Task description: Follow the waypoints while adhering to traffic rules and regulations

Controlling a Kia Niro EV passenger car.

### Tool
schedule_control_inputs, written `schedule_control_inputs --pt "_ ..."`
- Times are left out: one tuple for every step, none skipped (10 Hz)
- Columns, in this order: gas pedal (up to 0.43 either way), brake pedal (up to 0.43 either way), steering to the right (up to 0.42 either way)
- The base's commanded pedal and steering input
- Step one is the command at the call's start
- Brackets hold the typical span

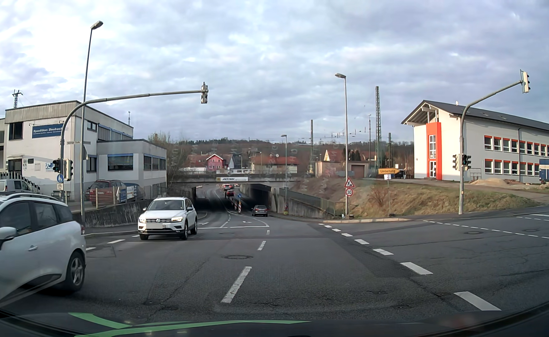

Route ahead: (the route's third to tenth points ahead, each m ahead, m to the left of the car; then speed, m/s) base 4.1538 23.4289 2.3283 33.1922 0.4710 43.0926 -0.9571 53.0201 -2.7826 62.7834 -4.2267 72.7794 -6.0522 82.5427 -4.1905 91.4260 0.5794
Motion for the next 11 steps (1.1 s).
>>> schedule_control_inputs --pt "0.0 0.134 -0.019" --pt "0.0 0.152 -0.019" --pt "0.0 0.152 -0.019" --pt "0.0 0.152 -0.019" --pt "0.0 0.159 -0.02" --pt "0.0 0.159 -0.021" --pt "0.0 0.159 -0.026" --pt "0.0 0.159 -0.031" --pt "0.0 0.159 -0.041" --pt "0.0 0.159 -0.053" --pt "0.0 0.152 -0.066"
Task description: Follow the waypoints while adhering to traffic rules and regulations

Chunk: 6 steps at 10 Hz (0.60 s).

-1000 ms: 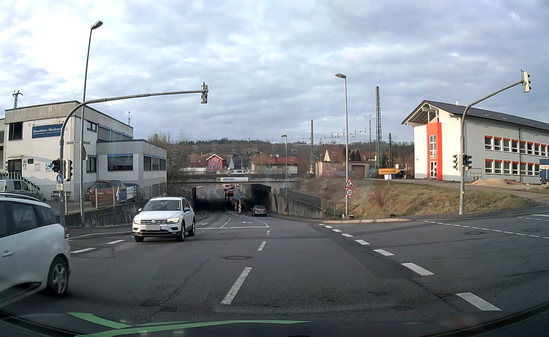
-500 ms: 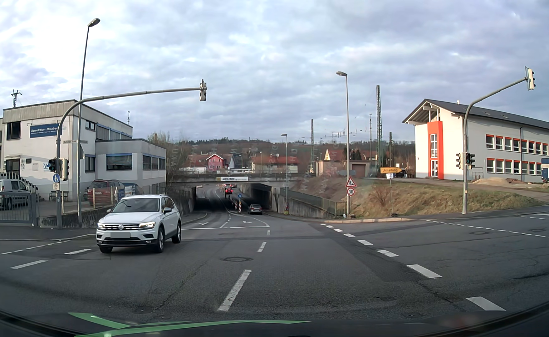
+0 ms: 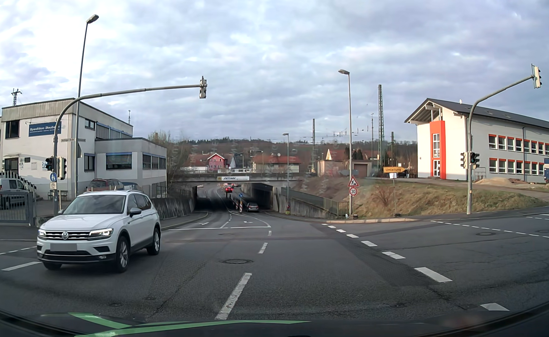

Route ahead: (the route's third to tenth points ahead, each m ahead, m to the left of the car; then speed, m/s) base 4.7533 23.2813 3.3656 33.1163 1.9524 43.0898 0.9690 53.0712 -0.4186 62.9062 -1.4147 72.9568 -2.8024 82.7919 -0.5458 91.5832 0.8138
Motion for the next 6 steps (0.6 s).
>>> schedule_control_inputs --pt "0.0 0.122 -0.084" --pt "0.0 0.098 -0.101" --pt "0.0 0.067 -0.117" --pt "0.0 0.006 -0.133" --pt "0.0 0.0 -0.154" --pt "0.0 0.0 -0.176"
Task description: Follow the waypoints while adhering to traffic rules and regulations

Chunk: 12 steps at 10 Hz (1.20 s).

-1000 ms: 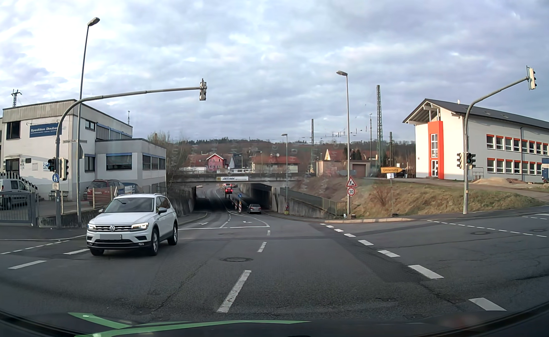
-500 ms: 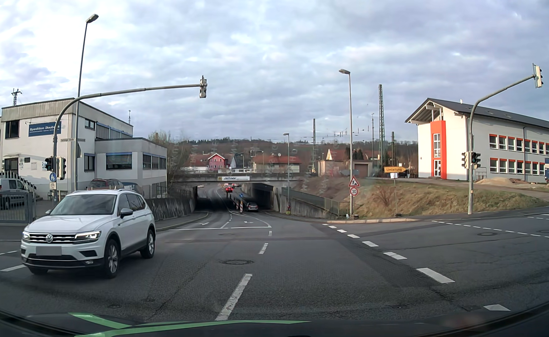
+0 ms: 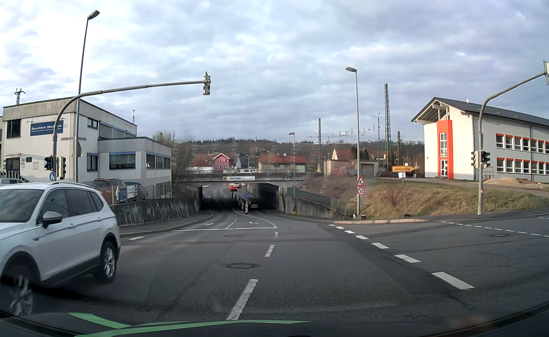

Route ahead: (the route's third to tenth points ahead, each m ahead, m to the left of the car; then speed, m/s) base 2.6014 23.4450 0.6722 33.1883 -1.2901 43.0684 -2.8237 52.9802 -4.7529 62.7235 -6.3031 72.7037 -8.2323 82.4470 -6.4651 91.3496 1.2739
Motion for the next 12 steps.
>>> schedule_control_inputs --pt "0.0 0.0 -0.197" --pt "0.0 0.0 -0.22" --pt "0.0 0.0 -0.237" --pt "0.0 0.0 -0.253" --pt "0.0 0.0 -0.276" --pt "0.0 0.0 -0.305" --pt "0.0 0.0 -0.336" --pt "0.02 0.0 -0.375" --pt "0.047 0.0 -0.406" --pt "0.059 0.0 -0.429" --pt "0.059 0.0 -0.451" --pt "0.079 0.0 -0.475"
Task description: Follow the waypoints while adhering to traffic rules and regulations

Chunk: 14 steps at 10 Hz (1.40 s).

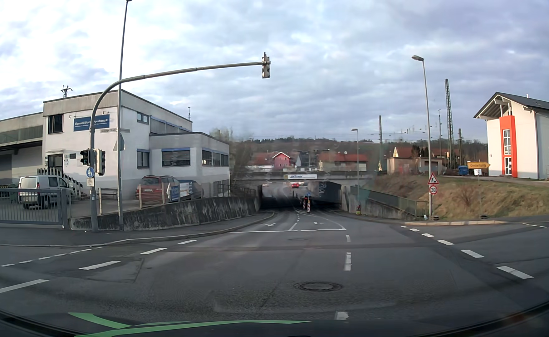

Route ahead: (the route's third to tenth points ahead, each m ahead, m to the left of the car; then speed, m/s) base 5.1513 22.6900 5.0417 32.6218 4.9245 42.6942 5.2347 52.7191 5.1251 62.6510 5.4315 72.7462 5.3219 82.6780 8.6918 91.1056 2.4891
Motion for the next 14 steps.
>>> schedule_control_inputs --pt "0.087 0.0 -0.495" --pt "0.087 0.0 -0.522" --pt "0.098 0.0 -0.547" --pt "0.098 0.0 -0.568" --pt "0.098 0.0 -0.594" --pt "0.098 0.0 -0.619" --pt "0.098 0.0 -0.637" --pt "0.098 0.0 -0.653" --pt "0.098 0.0 -0.663" --pt "0.098 0.0 -0.668" --pt "0.098 0.0 -0.669" --pt "0.098 0.0 -0.668" --pt "0.098 0.0 -0.665" --pt "0.098 0.0 -0.663"
